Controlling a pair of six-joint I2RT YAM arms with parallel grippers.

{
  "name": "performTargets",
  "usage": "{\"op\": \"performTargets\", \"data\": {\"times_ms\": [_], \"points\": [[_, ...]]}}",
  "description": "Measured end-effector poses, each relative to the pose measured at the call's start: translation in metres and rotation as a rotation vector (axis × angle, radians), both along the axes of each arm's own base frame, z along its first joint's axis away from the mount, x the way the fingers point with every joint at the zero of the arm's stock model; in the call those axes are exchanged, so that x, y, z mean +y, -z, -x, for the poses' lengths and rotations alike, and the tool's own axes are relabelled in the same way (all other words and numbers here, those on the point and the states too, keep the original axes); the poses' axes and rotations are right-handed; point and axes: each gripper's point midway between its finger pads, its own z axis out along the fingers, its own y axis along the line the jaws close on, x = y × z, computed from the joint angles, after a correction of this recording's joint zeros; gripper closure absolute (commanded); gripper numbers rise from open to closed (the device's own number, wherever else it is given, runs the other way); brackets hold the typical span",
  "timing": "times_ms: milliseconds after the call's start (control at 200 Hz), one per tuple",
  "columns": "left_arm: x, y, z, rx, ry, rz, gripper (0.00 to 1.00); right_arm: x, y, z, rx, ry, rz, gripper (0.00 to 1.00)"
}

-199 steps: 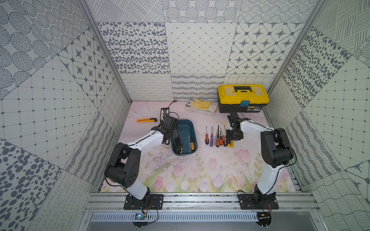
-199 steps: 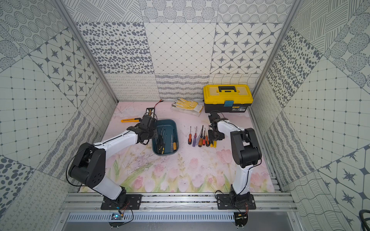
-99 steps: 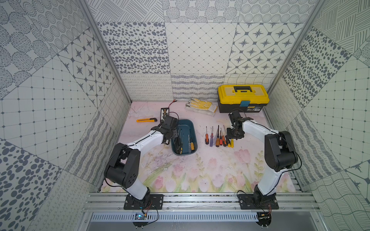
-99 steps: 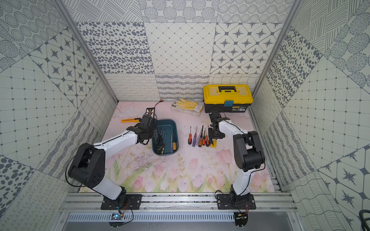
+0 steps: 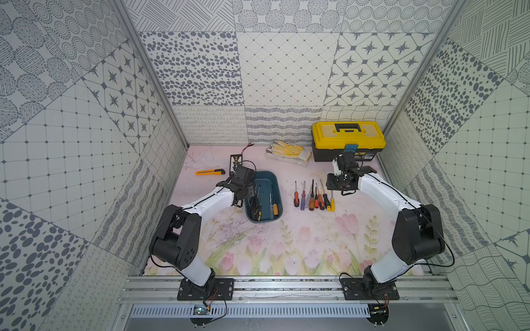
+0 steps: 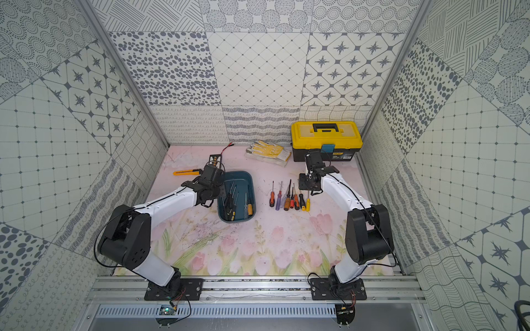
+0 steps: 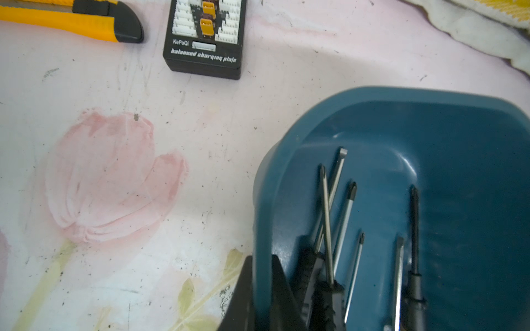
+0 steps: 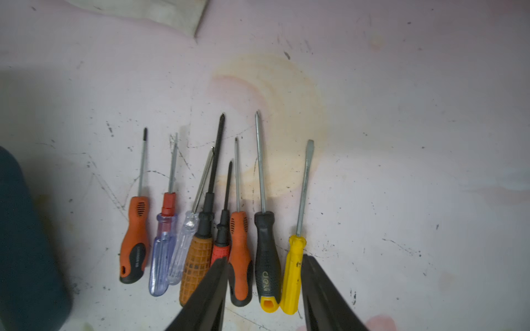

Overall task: Take out the screwdriver from the storage box
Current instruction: Place the screwdriver at the center of the board, then pick up the screwdriver from the storage box.

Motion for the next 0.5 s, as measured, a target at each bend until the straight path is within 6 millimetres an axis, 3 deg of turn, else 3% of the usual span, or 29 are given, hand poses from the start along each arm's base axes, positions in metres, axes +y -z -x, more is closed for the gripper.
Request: {"op": "performTargets", "data": {"times_ms": [245,500], "points": [[0.0,0.001,0.0,0.004,0.001,0.0,1.0,0.033,-0.016,0.002,-0.03,-0.068,-0.096,0.53],[0.0,0.002,0.0,0.004,0.001,0.0,1.0,0.08,-0.027,0.013,-0.039,-0.174,-0.175,0.53]]}}
